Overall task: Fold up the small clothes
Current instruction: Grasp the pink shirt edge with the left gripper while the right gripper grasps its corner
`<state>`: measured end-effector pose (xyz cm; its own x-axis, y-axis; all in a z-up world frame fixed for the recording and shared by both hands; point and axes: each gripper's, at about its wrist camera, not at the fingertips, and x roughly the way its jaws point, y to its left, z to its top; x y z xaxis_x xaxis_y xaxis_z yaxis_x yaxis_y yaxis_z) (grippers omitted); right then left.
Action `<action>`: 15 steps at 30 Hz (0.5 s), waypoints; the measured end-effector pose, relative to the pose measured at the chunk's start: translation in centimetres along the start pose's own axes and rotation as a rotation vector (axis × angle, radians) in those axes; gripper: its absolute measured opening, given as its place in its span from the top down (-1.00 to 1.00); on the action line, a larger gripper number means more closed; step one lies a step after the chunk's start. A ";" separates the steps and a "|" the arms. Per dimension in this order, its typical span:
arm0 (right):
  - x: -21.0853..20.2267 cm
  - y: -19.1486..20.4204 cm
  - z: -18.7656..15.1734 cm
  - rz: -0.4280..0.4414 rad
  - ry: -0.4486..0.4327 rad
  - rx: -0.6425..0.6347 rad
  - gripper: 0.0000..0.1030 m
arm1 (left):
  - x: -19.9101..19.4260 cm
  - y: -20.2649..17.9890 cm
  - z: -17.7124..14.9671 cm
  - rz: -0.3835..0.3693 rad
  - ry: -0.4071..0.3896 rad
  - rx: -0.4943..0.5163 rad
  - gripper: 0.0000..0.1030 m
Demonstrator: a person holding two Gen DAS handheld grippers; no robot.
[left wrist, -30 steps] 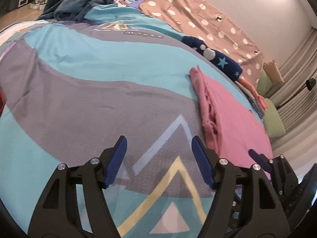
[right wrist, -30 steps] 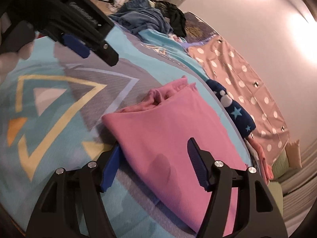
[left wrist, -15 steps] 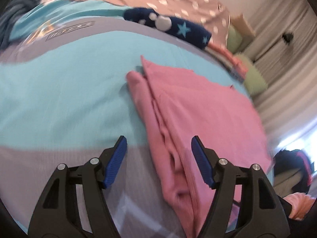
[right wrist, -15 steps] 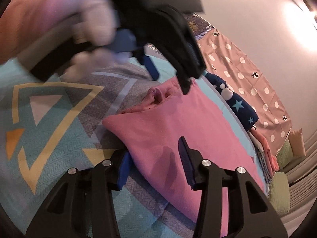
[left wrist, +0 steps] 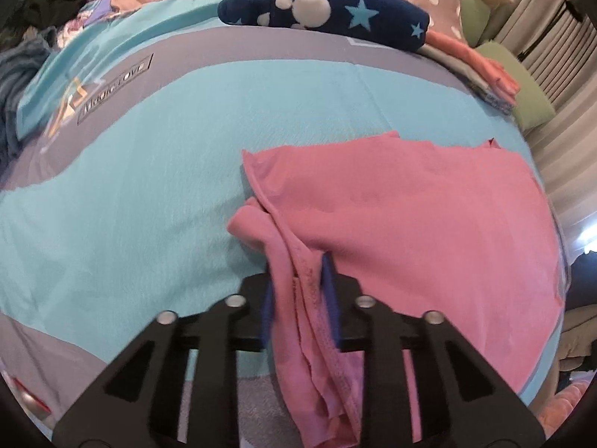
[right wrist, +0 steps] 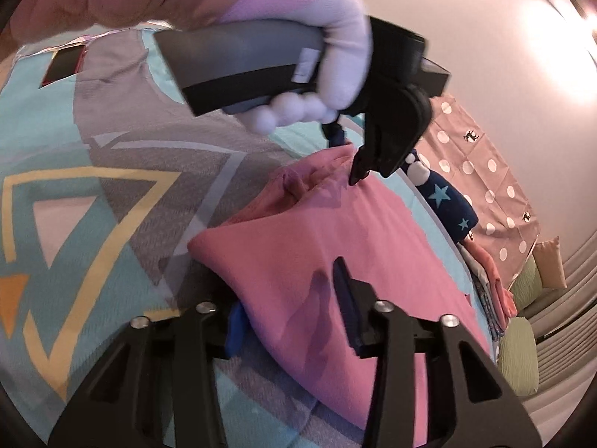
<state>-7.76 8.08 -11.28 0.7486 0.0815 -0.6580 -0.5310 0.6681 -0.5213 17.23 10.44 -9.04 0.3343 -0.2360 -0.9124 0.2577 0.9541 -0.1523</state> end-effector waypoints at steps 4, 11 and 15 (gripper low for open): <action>-0.2 0.1 -0.1 0.017 0.000 0.017 0.88 | -0.2 -2.0 0.2 0.108 0.016 0.091 0.71; -1.9 -4.3 -0.6 0.090 -0.053 0.249 0.93 | -1.1 -4.4 0.5 0.230 0.005 0.195 0.76; -3.2 -6.6 -1.6 0.074 -0.092 0.332 0.93 | -2.5 -5.5 1.2 0.246 -0.026 0.191 0.77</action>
<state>-7.27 2.27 -6.64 0.7536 0.1951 -0.6278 -0.4382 0.8609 -0.2585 16.09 5.57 -5.45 0.4298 -0.0093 -0.9029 0.3313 0.9319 0.1480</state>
